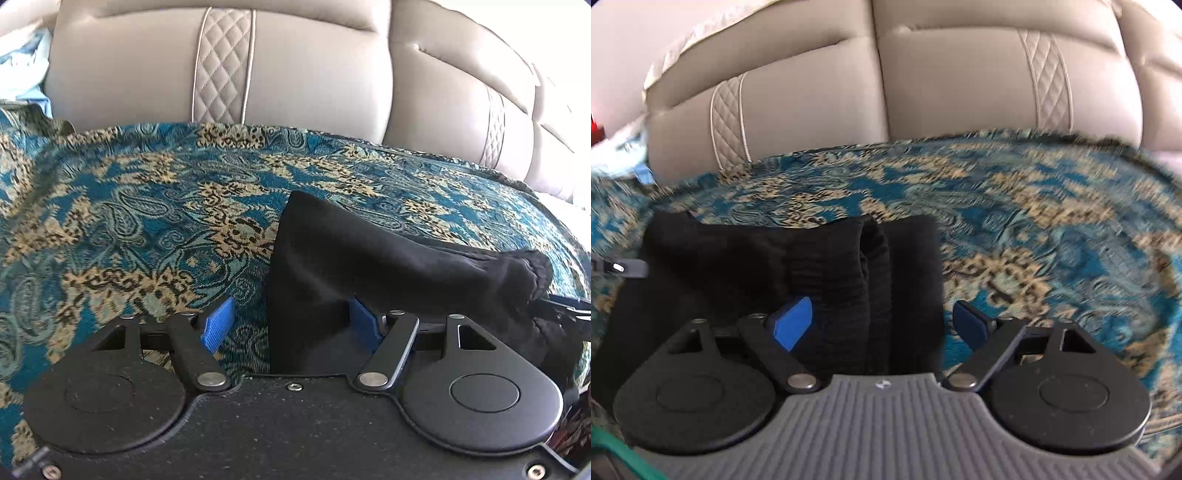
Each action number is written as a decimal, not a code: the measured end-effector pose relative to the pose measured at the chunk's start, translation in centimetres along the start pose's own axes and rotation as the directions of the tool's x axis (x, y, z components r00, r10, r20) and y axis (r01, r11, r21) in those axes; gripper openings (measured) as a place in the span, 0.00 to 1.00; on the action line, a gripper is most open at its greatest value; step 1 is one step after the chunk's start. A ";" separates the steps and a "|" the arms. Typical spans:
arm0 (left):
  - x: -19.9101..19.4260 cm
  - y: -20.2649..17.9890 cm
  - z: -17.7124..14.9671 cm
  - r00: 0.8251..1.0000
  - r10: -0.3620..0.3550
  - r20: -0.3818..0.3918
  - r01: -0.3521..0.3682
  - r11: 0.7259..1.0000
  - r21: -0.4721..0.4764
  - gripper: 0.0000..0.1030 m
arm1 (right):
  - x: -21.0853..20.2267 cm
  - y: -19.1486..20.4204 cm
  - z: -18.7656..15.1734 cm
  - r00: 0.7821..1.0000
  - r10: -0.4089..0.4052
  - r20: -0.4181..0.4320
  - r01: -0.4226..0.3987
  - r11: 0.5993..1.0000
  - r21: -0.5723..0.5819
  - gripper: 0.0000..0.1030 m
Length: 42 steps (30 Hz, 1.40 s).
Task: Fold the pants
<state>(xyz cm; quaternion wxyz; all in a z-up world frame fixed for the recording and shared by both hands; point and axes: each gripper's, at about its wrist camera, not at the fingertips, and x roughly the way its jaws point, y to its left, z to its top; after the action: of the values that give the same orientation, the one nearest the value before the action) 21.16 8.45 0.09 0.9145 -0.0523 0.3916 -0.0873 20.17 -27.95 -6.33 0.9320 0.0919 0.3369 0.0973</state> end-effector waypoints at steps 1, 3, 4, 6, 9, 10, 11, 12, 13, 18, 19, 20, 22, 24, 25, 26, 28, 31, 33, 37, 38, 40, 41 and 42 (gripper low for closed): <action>0.4 0.1 0.1 1.000 -0.009 -0.007 0.009 1.000 -0.008 0.65 | 0.2 -0.3 0.1 1.000 0.023 -0.001 -0.023 1.000 0.019 0.84; 1.1 0.2 0.1 1.000 -0.026 -0.014 0.026 0.999 -0.025 0.65 | 0.5 -0.4 0.4 0.999 0.038 0.002 -0.038 0.999 0.016 0.83; 1.2 0.1 0.1 1.000 -0.022 -0.007 0.022 1.000 -0.022 0.65 | 0.6 -0.4 0.5 0.999 0.049 0.005 -0.049 0.999 0.010 0.81; 1.6 -0.5 0.1 1.000 -0.008 -0.005 0.008 1.000 0.001 0.65 | 0.9 -0.5 0.6 0.996 0.085 0.006 -0.085 0.996 0.015 0.80; 2.0 -1.7 -0.2 1.000 0.011 0.001 -0.011 0.998 0.055 0.68 | 1.3 -0.2 0.8 0.997 0.081 0.009 -0.081 0.997 -0.014 0.80; 2.1 -2.2 -0.3 1.000 0.019 0.003 -0.019 0.997 0.079 0.68 | 1.3 0.0 0.8 0.997 0.076 0.010 -0.076 0.997 -0.026 0.79; 2.1 -2.6 -0.4 1.000 0.022 0.005 -0.022 0.995 0.097 0.68 | 1.4 0.2 0.8 0.997 0.070 0.013 -0.070 0.997 -0.033 0.76; 2.2 -3.0 -0.4 1.000 0.018 0.005 -0.019 0.994 0.105 0.68 | 1.4 0.3 0.8 0.998 0.065 0.018 -0.064 0.997 -0.035 0.74; 2.2 -3.1 -0.4 1.000 0.012 0.003 -0.012 0.995 0.104 0.69 | 1.3 0.4 0.7 0.997 0.067 0.024 -0.066 0.997 -0.031 0.67; 1.9 -2.3 0.1 0.999 -0.052 -0.014 0.052 0.998 0.036 0.71 | 0.3 0.3 0.1 0.996 0.062 0.059 -0.061 0.998 -0.010 0.44; 1.8 -1.9 0.2 0.997 -0.073 -0.016 0.074 0.997 0.012 0.71 | 0.2 0.3 0.0 0.996 0.058 0.065 -0.058 0.998 -0.004 0.43; 1.7 -1.4 0.4 0.995 -0.099 -0.019 0.099 0.995 -0.014 0.71 | 0.2 0.4 -0.1 0.996 0.056 0.070 -0.056 0.998 -0.001 0.43; 1.5 -0.6 0.6 0.988 -0.151 -0.023 0.150 0.987 -0.052 0.67 | 0.2 0.4 -0.2 0.996 0.052 0.077 -0.053 0.999 0.004 0.43; 1.6 -0.2 0.8 0.981 -0.192 -0.031 0.190 0.980 -0.066 0.69 | 0.2 0.3 -0.2 0.996 0.050 0.081 -0.050 0.999 0.005 0.43; 1.8 -0.1 0.8 0.980 -0.197 -0.038 0.195 0.979 -0.063 0.71 | 0.2 0.4 -0.2 0.996 0.048 0.081 -0.049 0.999 0.006 0.43; 2.0 -0.1 0.7 0.980 -0.195 -0.043 0.192 0.980 -0.057 0.71 | 0.2 0.4 -0.2 0.996 0.047 0.081 -0.047 0.999 0.005 0.43; 2.2 -0.4 0.7 0.982 -0.183 -0.036 0.182 0.982 -0.045 0.71 | 0.3 0.4 -0.2 0.996 0.043 0.083 -0.044 0.999 0.004 0.43; 2.2 -1.4 0.5 0.994 -0.103 -0.026 0.102 0.995 -0.011 0.35 | 0.3 0.6 -0.3 0.996 0.034 0.087 -0.034 0.999 -0.001 0.43; 1.9 -1.7 0.1 0.997 -0.078 -0.009 0.078 0.997 -0.005 0.23 | 0.2 0.8 -0.4 0.996 0.029 0.089 -0.028 1.000 -0.006 0.43; 1.7 -1.8 -0.7 0.995 -0.096 0.001 0.096 0.995 -0.012 0.40 | 0.3 0.8 -0.3 0.996 0.026 0.086 -0.025 1.000 -0.015 0.43; 1.6 -1.8 -0.8 0.993 -0.118 0.000 0.118 0.993 0.001 0.45 | 0.3 0.8 -0.3 0.996 0.026 0.086 -0.025 1.000 -0.018 0.43; 1.4 -2.0 -0.9 0.993 -0.120 -0.007 0.120 0.993 0.013 0.54 | 0.3 0.9 -0.4 0.996 0.021 0.086 -0.019 0.999 -0.025 0.43; 1.4 -2.2 -1.1 0.994 -0.111 -0.006 0.111 0.994 0.022 0.54 | 0.3 1.0 -0.4 0.996 0.018 0.087 -0.016 1.000 -0.026 0.43; 1.4 -2.5 -1.3 0.995 -0.100 -0.005 0.100 0.994 0.038 0.53 | 0.3 1.1 -0.3 0.996 0.016 0.087 -0.014 1.000 -0.025 0.43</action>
<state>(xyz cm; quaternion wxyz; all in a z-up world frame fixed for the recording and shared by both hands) 20.93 5.72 -1.39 0.9093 -0.0541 0.3879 -0.1407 20.04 -26.82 -6.51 0.9461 0.0874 0.2941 0.1040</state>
